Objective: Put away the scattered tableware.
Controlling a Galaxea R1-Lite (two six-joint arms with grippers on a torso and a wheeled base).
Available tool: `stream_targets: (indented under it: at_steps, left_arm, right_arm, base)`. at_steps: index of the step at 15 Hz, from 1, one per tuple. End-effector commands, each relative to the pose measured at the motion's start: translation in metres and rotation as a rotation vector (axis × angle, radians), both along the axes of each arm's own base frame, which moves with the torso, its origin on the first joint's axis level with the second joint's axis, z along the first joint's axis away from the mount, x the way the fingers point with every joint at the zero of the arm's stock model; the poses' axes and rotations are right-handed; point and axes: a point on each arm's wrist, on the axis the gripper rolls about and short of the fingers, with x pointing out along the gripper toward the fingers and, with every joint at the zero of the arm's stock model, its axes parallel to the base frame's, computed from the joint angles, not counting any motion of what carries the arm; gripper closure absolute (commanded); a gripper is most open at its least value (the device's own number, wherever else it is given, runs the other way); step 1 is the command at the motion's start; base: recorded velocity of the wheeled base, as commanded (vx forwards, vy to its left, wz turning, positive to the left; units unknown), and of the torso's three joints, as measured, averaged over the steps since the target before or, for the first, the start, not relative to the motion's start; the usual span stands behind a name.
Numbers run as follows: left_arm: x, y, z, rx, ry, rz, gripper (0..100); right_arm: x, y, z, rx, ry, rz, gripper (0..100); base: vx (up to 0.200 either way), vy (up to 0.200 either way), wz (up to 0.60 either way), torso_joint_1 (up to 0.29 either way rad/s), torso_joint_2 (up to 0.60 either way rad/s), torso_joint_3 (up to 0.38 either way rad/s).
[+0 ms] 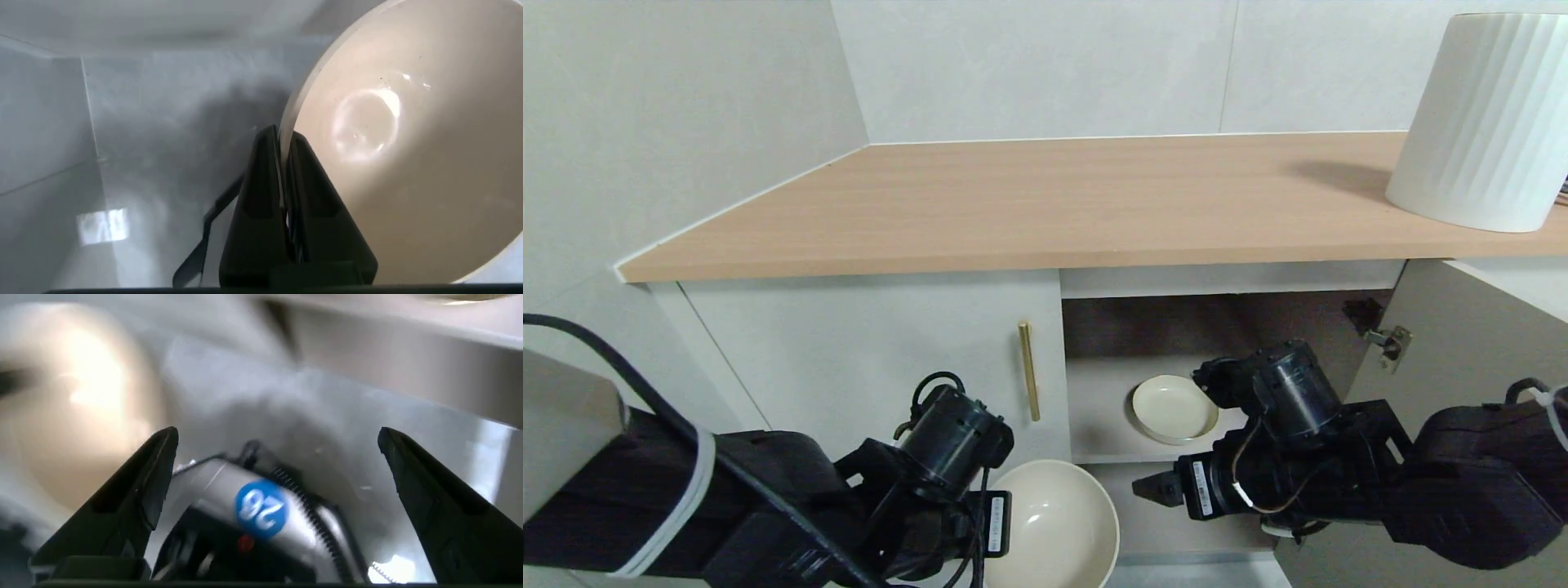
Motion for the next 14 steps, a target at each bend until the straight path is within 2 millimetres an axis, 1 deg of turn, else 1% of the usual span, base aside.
stream_targets:
  at_steps: [1,2,4,5,7,9,11,14]
  left_arm:
    - [0.0,-0.006,-0.012,0.028,0.031,-0.016,100]
    - [-0.003,-0.012,-0.011,0.021,0.025,-0.038,100]
    - [-0.006,-0.017,-0.008,0.012,0.012,-0.057,100]
    - [-0.008,-0.018,-0.006,0.008,0.009,-0.062,100]
    - [-0.013,-0.02,0.001,-0.005,-0.009,-0.081,100]
    - [-0.016,-0.021,0.004,-0.009,-0.014,-0.09,100]
    - [-0.018,-0.022,0.002,-0.004,-0.008,-0.1,100]
    - [-0.021,-0.024,0.001,-0.002,-0.006,-0.11,100]
  right_arm:
    - [-0.013,0.003,0.011,0.021,-0.025,0.033,0]
    - [-0.02,0.009,0.007,0.009,-0.012,0.067,0]
    - [-0.026,0.013,0.0,-0.024,-0.013,0.105,0]
    - [-0.025,0.014,-0.004,-0.038,-0.008,0.109,0]
    - [-0.023,0.022,-0.022,-0.082,0.027,0.117,0]
    - [-0.02,0.025,-0.035,-0.121,0.044,0.102,0]
    - [-0.017,0.027,-0.041,-0.139,0.042,0.088,0]
    - [-0.016,0.028,-0.04,-0.126,0.027,0.085,0]
  base:
    - [0.0,0.0,0.0,0.0,0.0,0.0]
    - [0.0,0.0,0.0,0.0,0.0,0.0]
    - [0.0,0.0,0.0,0.0,0.0,0.0]
    - [0.0,0.0,0.0,0.0,0.0,0.0]
    - [0.0,0.0,0.0,0.0,0.0,0.0]
    - [0.0,0.0,0.0,0.0,0.0,0.0]
    - [0.0,0.0,0.0,0.0,0.0,0.0]
    - [0.0,0.0,0.0,0.0,0.0,0.0]
